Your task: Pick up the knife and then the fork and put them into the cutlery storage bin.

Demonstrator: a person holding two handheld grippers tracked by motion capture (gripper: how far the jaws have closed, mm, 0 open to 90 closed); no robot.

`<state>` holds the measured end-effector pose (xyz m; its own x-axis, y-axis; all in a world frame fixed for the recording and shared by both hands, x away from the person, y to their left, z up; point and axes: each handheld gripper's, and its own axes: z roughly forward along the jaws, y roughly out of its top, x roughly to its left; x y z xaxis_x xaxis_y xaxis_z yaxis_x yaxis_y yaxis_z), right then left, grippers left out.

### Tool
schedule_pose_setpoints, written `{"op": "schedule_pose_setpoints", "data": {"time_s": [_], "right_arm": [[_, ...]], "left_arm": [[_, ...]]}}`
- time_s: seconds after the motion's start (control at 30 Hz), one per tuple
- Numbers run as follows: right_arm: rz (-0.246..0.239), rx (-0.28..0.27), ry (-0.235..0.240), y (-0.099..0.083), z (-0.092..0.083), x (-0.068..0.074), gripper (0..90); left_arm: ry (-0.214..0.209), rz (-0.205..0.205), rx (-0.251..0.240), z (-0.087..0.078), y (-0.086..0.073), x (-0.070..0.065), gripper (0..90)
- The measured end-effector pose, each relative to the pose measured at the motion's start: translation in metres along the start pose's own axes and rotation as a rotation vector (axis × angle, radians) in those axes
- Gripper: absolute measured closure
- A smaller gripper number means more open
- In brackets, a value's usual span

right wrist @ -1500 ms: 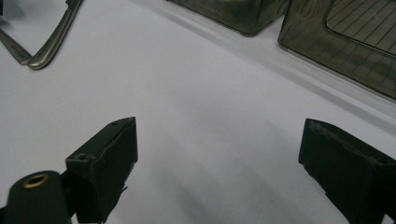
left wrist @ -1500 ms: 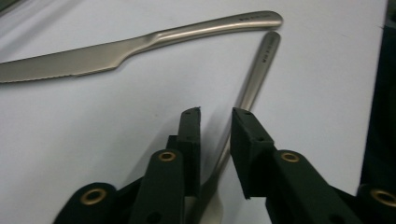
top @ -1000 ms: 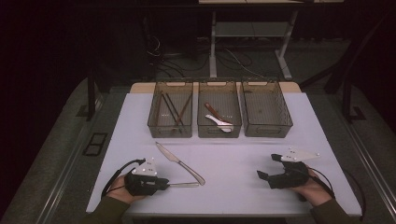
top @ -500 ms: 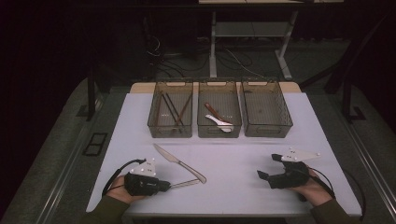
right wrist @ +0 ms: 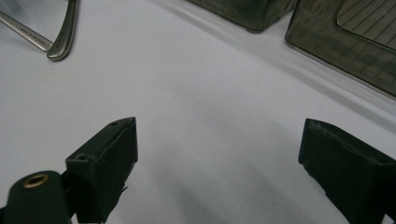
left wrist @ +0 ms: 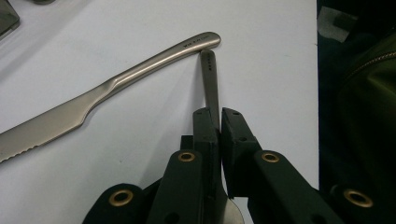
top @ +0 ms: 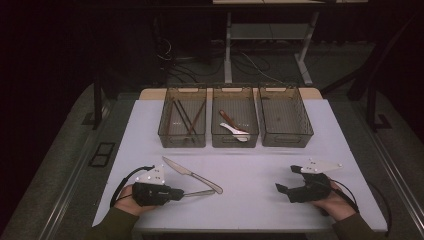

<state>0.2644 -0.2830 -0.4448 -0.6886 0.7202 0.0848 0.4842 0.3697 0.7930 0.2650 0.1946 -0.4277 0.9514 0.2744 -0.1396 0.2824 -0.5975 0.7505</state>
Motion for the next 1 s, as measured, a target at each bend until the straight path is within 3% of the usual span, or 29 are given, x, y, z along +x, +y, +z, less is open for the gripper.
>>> {"op": "schedule_pose_setpoints", "data": {"time_s": [0.3,0.43,0.63,0.73,0.9,1.0], "right_arm": [[0.006,0.0,0.002,0.001,0.0,0.0,11.6],[-0.009,-0.011,0.033,0.006,0.0,0.0,11.5],[-0.06,-0.022,0.091,0.023,0.001,0.004,15.1],[-0.08,0.002,0.146,0.035,0.002,0.006,15.1],[-0.153,0.058,0.305,0.052,0.006,0.011,16.0],[-0.189,0.082,0.377,0.065,0.011,0.015,20.6]], "left_arm": [[0.002,0.006,-0.049,-0.006,0.006,0.001,84.4],[-0.011,0.016,-0.075,-0.004,0.018,0.002,84.4],[-0.047,0.057,-0.093,0.013,0.045,0.003,84.4],[-0.075,0.084,-0.095,0.027,0.062,0.004,84.4],[-0.113,0.131,-0.091,0.052,0.09,0.008,84.3],[-0.146,0.159,-0.088,0.068,0.106,0.01,84.4]]}}
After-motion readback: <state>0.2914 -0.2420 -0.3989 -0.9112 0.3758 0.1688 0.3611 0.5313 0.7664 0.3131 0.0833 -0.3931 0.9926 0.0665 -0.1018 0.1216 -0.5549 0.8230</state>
